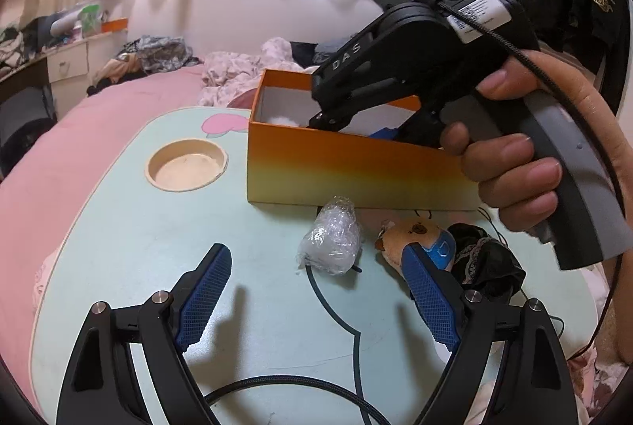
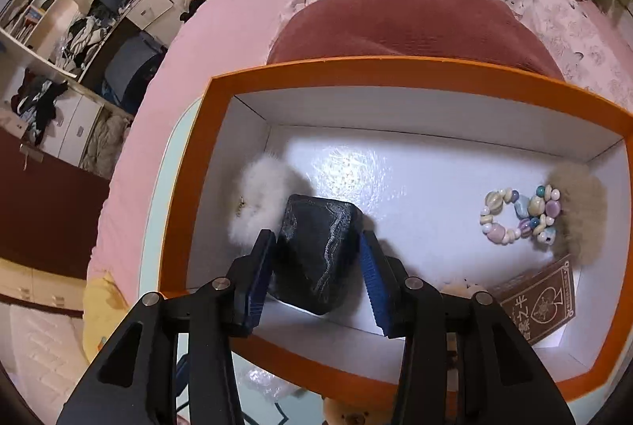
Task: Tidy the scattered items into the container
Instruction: 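Grasp the black pouch in the box with the right gripper, set it on the table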
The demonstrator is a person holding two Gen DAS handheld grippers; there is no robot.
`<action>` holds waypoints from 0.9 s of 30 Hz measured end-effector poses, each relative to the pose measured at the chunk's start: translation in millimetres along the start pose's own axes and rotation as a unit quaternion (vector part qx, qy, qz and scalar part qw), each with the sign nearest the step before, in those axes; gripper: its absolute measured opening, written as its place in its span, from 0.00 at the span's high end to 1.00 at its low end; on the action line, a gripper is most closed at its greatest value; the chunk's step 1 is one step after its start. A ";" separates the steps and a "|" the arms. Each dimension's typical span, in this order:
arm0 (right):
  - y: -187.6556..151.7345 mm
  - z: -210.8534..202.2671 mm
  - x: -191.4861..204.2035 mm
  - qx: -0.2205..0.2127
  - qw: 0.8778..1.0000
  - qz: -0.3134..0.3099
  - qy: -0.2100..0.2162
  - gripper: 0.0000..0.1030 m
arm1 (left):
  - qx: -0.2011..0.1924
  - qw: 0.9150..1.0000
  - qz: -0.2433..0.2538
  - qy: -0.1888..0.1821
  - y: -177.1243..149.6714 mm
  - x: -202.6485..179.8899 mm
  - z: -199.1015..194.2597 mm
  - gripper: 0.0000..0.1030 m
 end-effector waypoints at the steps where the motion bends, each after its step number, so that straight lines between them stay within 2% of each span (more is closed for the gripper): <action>1: -0.5 -0.7 0.2 0.001 1.000 -0.002 -0.003 0.57 | -0.001 1.000 -0.001 -0.001 0.2 -0.1 -0.1 0.15; 7: -0.2 -1.9 10.7 -0.004 0.999 -0.026 -0.033 0.56 | 0.002 1.000 0.004 0.000 -0.5 0.2 0.2 0.15; 11: 0.4 7.8 9.6 -0.006 0.995 -0.057 -0.079 0.59 | 0.004 1.000 -0.001 -0.002 -1.3 2.6 0.5 0.15; 15: 4.3 0.4 3.1 -0.017 0.997 -0.038 -0.069 0.59 | 0.005 1.000 -0.009 -0.006 -0.8 6.2 0.7 0.15; 18: 5.0 -17.8 -4.5 -0.051 0.997 -0.024 -0.053 0.59 | 0.007 1.000 -0.009 -0.006 -1.0 6.6 1.8 0.15; 22: 2.5 -63.2 -5.8 -0.115 0.993 -0.016 -0.016 0.59 | 0.005 1.000 -0.012 -0.007 0.6 7.7 2.2 0.15; 27: -24.1 -124.3 7.3 -0.182 0.982 -0.048 -0.001 0.59 | 0.002 1.000 -0.023 -0.014 0.4 11.1 -0.6 0.15</action>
Point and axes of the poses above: each gripper's, at about its wrist camera, not at the fingertips, and z roughly the way its jaws point, x to its left, y to its top, the point moved 7 cm from there along z, roughly the way its jaws point, and after that the axes turned 2 degrees about -z, right-handed, at the moved point
